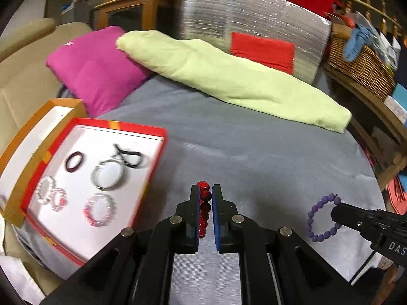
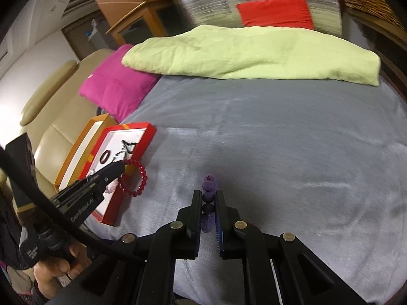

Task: Organize jewelry
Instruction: 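Carry the red and purple bracelets over the red-rimmed box with both tools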

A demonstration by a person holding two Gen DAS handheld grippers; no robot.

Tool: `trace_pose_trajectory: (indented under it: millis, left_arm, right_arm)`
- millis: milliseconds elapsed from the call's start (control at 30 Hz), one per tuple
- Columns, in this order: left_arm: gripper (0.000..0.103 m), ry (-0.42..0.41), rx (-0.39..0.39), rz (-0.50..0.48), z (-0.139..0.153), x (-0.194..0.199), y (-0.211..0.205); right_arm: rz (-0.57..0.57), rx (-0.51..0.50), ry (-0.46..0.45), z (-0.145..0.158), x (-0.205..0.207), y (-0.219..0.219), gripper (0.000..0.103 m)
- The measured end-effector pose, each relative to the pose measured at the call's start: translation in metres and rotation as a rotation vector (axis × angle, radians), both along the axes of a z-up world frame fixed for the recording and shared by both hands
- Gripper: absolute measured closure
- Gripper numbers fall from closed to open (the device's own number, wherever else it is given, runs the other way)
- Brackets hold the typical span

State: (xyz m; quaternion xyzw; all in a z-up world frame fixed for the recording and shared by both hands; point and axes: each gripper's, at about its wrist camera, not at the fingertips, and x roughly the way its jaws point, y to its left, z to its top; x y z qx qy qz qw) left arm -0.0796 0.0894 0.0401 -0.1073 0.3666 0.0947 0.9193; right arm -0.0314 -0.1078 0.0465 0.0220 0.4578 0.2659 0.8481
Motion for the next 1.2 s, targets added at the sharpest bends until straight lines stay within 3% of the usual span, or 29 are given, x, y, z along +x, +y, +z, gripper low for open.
trace_pose_trajectory:
  millis: [600, 1200]
  left_arm:
    - [0.094, 0.037, 0.007, 0.223, -0.007, -0.022, 0.124]
    - [0.094, 0.041, -0.057, 0.29, -0.022, -0.022, 0.201]
  right_arm:
    - [0.223, -0.015, -0.015, 0.007, 0.005, 0.149, 0.093]
    - [0.321, -0.016, 0.031, -0.008, 0.025, 0.255, 0.093]
